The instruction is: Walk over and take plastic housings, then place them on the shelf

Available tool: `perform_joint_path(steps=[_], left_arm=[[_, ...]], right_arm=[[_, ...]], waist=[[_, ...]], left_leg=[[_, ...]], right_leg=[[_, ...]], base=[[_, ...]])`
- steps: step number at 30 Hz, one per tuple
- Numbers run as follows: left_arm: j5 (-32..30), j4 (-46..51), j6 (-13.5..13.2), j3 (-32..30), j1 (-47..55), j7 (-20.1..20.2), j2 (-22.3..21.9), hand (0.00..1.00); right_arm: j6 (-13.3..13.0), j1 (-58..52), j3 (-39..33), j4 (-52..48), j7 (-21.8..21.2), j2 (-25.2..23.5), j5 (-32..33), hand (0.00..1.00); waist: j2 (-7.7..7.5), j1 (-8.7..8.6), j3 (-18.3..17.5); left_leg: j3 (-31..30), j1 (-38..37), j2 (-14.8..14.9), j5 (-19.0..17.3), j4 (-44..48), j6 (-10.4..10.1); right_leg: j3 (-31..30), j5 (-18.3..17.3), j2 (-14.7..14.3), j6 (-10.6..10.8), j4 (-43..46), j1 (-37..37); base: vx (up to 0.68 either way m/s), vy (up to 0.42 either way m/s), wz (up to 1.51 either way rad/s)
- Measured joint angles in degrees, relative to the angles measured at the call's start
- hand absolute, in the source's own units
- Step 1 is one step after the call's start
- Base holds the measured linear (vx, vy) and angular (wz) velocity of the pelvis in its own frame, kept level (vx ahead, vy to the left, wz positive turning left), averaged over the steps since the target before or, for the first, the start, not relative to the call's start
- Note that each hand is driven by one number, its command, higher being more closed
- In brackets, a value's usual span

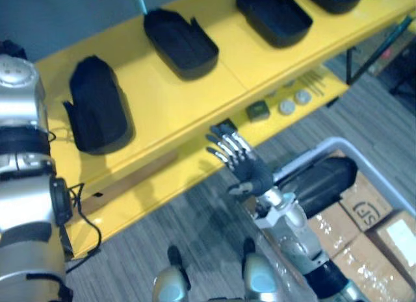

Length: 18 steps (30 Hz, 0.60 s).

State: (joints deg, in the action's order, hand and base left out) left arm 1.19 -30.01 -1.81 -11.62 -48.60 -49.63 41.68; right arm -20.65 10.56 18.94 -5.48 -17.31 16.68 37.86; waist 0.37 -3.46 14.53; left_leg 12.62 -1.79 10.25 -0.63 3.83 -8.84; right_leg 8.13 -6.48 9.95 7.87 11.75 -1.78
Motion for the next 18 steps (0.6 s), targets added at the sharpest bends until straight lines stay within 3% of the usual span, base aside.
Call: perform_joint_path(steps=[2, 7, 9, 10, 12, 15, 17, 18], left_arm=[[0.0, 7.3, -1.2, -4.1, 7.2, 1.6, -0.6, 0.0], [1.0, 25.1, -4.4, -17.1, 31.0, 10.2, -7.5, 0.0], [1.2, 29.8, -5.5, -18.8, 38.2, 12.7, -10.3, 0.0], [2.6, 45.8, -10.6, -19.5, 57.6, 20.0, -23.6, 0.0], [6.4, 49.7, -12.3, -19.3, 62.5, 23.0, -29.3, 0.0], [7.9, 50.3, -13.1, -18.5, 63.0, 24.1, -31.2, 0.0], [9.9, 53.7, -15.6, -16.8, 65.3, 26.2, -36.6, 0.0], [10.9, 56.2, -18.8, -14.0, 67.2, 28.6, -40.4, 0.0]], right_arm=[[-0.2, 0.4, -1.9, 0.1, 1.2, 0.0, -0.5, 0.0], [0.1, -0.3, -6.6, 0.3, 4.1, -0.5, -3.0, 0.0], [0.7, -1.6, -6.9, 0.3, 5.5, -0.7, -4.8, 0.0], [1.3, -7.1, -8.9, -0.2, 9.1, -3.6, -10.7, 0.0], [1.5, -8.1, -8.9, -0.4, 10.0, -4.3, -12.3, 0.0], [1.5, -8.1, -8.9, -0.6, 10.7, -4.9, -13.3, 0.0], [1.5, -8.7, -9.4, -1.3, 12.6, -6.3, -13.9, 0.0], [1.5, -9.7, -10.2, -1.4, 14.1, -7.8, -14.1, 0.0]], waist=[[0.05, 1.11, -2.5], [0.07, 5.29, -7.9], [-0.21, 6.65, -8.9], [-1.26, 9.12, -9.8], [-1.2, 9.64, -9.7], [-0.21, 9.43, -9.9], [0.02, 9.08, -10.1], [-0.07, 9.03, -10.1]], left_leg=[[-0.8, -0.3, 0.0, 0.1, -0.8, -0.1], [-4.6, -2.2, -0.7, 0.2, -3.0, -0.3], [-5.4, -2.3, -0.9, 0.3, -3.3, -0.5], [-7.5, -2.0, -1.8, 1.6, -4.7, -0.5], [-7.5, -2.0, -2.0, 2.8, -6.8, -0.2], [-7.4, -2.0, -1.8, 4.2, -8.7, -0.1], [-7.4, -2.0, -2.0, 4.5, -8.7, 0.1], [-7.5, -1.7, -2.0, 4.8, -8.7, 0.1]], right_leg=[[1.4, 0.0, -0.2, 0.0, -0.4, -0.8], [6.1, 0.0, 0.0, 0.0, -2.5, -5.8], [6.3, 0.0, 0.0, 0.0, -3.1, -6.4], [9.1, 0.0, 0.2, 0.0, -5.2, -8.2], [9.3, 0.0, 0.3, 0.0, -6.6, -8.3], [10.3, 0.2, 0.0, 0.1, -6.7, -8.3], [10.4, 0.3, 0.0, 0.2, -6.8, -8.2], [10.6, 0.6, -0.1, 0.2, -7.1, -8.1]], base=[[0.11, -0.015, 0.33], [0.09, -0.01, 0.41], [0.01, -0.011, 0.39], [-0.06, -0.028, 0.52], [-0.1, -0.02, 0.26], [-0.14, -0.026, 0.1], [-0.06, -0.005, 0.02], [-0.04, 0.004, 0.06]])
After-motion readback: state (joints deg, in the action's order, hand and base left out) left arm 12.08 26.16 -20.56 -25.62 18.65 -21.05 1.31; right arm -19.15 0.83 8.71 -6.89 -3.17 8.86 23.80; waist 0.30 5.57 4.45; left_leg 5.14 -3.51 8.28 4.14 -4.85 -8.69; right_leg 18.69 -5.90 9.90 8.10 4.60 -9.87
